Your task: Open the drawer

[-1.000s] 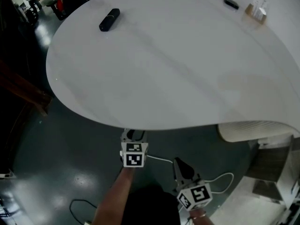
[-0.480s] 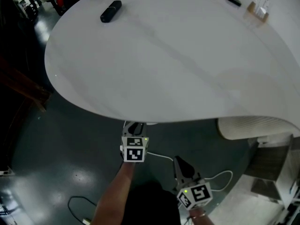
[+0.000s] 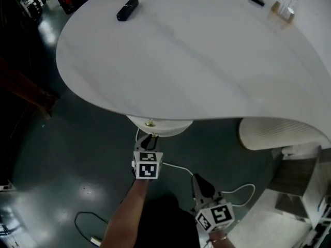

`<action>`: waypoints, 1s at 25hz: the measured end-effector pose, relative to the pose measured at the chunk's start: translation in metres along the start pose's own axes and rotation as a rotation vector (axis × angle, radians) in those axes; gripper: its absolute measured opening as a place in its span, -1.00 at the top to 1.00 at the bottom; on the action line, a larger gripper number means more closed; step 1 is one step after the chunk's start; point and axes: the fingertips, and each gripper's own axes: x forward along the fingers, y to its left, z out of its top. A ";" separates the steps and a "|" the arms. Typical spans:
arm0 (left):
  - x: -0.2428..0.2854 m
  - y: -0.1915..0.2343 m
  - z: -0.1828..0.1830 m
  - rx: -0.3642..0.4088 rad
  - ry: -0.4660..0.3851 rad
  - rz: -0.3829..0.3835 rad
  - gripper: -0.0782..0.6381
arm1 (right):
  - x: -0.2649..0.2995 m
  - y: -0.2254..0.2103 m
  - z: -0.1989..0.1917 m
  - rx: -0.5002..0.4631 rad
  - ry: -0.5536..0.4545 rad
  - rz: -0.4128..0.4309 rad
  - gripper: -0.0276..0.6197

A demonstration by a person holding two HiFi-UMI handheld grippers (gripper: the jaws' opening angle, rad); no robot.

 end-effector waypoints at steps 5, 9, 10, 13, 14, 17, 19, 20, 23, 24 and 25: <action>-0.010 -0.002 -0.010 -0.008 0.013 -0.006 0.50 | -0.011 0.010 -0.003 0.009 0.009 -0.007 0.91; -0.018 -0.005 -0.020 -0.011 0.040 -0.014 0.50 | -0.017 0.021 0.001 0.026 0.008 -0.007 0.91; -0.021 -0.006 -0.023 -0.013 0.050 -0.017 0.50 | -0.019 0.023 0.002 0.028 0.008 -0.008 0.91; -0.030 -0.008 -0.035 -0.016 0.079 -0.024 0.50 | -0.027 0.031 0.003 0.033 0.023 -0.011 0.91; -0.034 -0.009 -0.038 -0.015 0.087 -0.026 0.50 | -0.030 0.034 0.005 0.034 0.027 -0.012 0.91; -0.043 -0.011 -0.047 -0.013 0.098 -0.030 0.50 | -0.035 0.043 0.010 0.040 0.025 -0.006 0.91; -0.048 -0.012 -0.052 -0.017 0.106 -0.029 0.50 | -0.039 0.047 0.010 0.044 0.030 -0.006 0.91; -0.050 -0.013 -0.055 -0.019 0.110 -0.027 0.50 | -0.042 0.048 0.010 0.045 0.034 -0.006 0.91; -0.057 -0.015 -0.063 -0.022 0.123 -0.024 0.50 | -0.050 0.052 0.008 0.049 0.042 -0.007 0.91; -0.059 -0.016 -0.065 -0.024 0.127 -0.025 0.50 | -0.052 0.053 0.007 0.047 0.044 -0.008 0.91; -0.061 -0.016 -0.067 -0.025 0.131 -0.024 0.50 | -0.054 0.053 0.006 0.045 0.046 -0.008 0.91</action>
